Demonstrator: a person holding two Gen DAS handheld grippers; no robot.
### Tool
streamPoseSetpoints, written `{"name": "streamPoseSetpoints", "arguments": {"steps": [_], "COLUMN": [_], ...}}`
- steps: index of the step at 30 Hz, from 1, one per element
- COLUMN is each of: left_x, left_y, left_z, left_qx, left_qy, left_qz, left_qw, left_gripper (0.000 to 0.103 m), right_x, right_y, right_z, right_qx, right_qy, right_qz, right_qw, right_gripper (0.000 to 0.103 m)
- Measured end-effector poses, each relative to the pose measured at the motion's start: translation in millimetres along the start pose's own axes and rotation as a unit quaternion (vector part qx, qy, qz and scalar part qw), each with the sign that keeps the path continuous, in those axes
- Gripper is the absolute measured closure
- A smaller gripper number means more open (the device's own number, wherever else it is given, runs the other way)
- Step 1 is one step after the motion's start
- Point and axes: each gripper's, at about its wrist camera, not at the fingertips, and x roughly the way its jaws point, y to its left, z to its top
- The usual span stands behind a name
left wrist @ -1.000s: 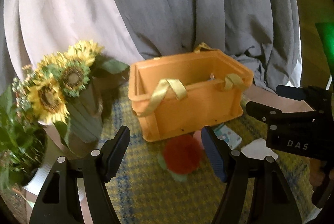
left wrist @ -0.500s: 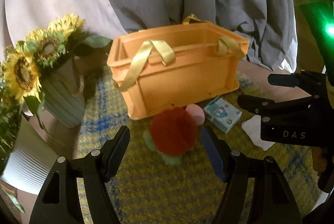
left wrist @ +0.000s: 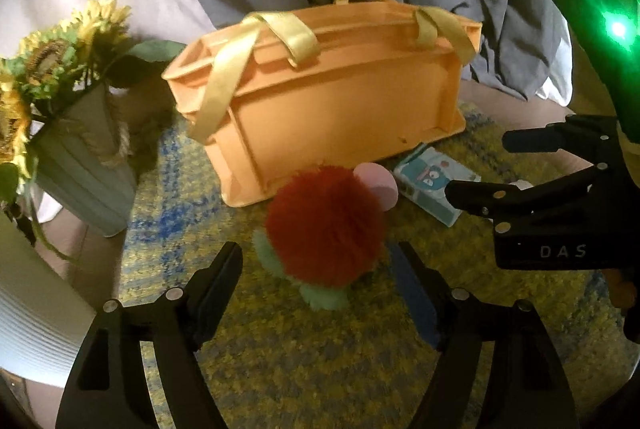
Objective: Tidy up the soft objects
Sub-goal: 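Grasp the red pompom with the left tool while the right tool grasps the blue tissue pack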
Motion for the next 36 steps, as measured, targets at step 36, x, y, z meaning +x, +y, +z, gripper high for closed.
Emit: {"name": "streamPoseSetpoints", "arguments": {"steps": [36], "left_x": [57], "left_y": [5], "left_z": [13], "left_qx": [-0.043], "left_qy": [0.033], "left_qz": [-0.028], "left_qw": [0.9981], "left_gripper": [0.065], "right_x": [56], "right_y": [-7], "right_z": [1], "right_qx": [0.041], "right_qy": [0.043], "right_qz": [0.036], "right_qw": [0.998], "right_gripper": [0.047]}}
